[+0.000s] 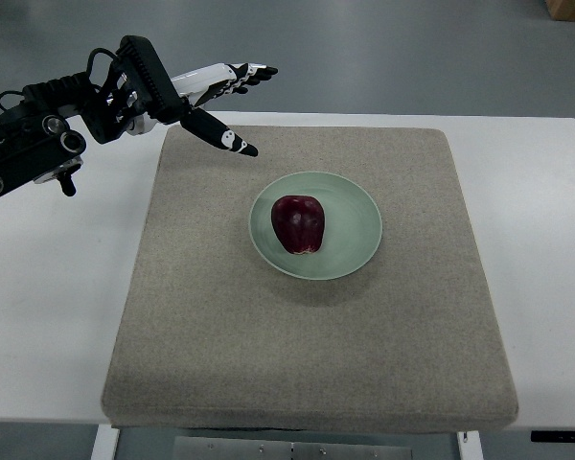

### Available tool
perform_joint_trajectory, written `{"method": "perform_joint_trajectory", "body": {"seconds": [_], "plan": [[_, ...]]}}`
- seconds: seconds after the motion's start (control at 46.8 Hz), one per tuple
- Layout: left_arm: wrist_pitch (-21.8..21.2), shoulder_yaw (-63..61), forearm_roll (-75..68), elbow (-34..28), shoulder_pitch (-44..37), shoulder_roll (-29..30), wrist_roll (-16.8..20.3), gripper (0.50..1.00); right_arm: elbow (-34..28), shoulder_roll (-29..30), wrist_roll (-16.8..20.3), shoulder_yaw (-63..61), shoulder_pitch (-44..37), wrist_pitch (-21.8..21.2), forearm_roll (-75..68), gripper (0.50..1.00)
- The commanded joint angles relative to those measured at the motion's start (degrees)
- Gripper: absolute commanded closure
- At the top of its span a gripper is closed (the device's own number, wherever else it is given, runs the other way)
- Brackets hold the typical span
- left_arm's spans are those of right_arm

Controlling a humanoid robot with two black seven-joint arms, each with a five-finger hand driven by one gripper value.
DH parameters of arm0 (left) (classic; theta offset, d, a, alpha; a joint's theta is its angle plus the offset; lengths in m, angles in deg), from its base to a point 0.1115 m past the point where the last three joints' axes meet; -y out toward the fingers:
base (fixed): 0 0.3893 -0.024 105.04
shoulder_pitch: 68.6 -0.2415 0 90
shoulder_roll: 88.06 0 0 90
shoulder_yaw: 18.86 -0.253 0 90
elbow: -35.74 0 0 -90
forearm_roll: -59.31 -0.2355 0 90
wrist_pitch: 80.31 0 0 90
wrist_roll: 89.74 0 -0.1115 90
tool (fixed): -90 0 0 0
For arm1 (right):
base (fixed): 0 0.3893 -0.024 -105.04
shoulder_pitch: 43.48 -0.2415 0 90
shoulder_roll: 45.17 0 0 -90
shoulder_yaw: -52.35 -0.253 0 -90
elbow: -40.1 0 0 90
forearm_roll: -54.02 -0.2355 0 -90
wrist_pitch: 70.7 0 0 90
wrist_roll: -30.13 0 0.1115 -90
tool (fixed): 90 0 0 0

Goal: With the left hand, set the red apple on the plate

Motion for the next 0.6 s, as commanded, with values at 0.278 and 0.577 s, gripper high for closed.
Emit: {"method": "perform_joint_trajectory", "body": {"seconds": [0.278, 0.577], "plan": [[0.1, 6.4, 27.2, -5.8, -4.2, 2.1, -2.7, 0.501, 0.0, 0.0, 0.0, 0.0, 0.0, 0.0, 0.0, 0.536], [8.0, 6.4, 62.4, -5.8, -6.7, 7.0, -10.0, 0.501, 0.0, 0.0, 0.0, 0.0, 0.0, -0.1, 0.0, 0.536]]}}
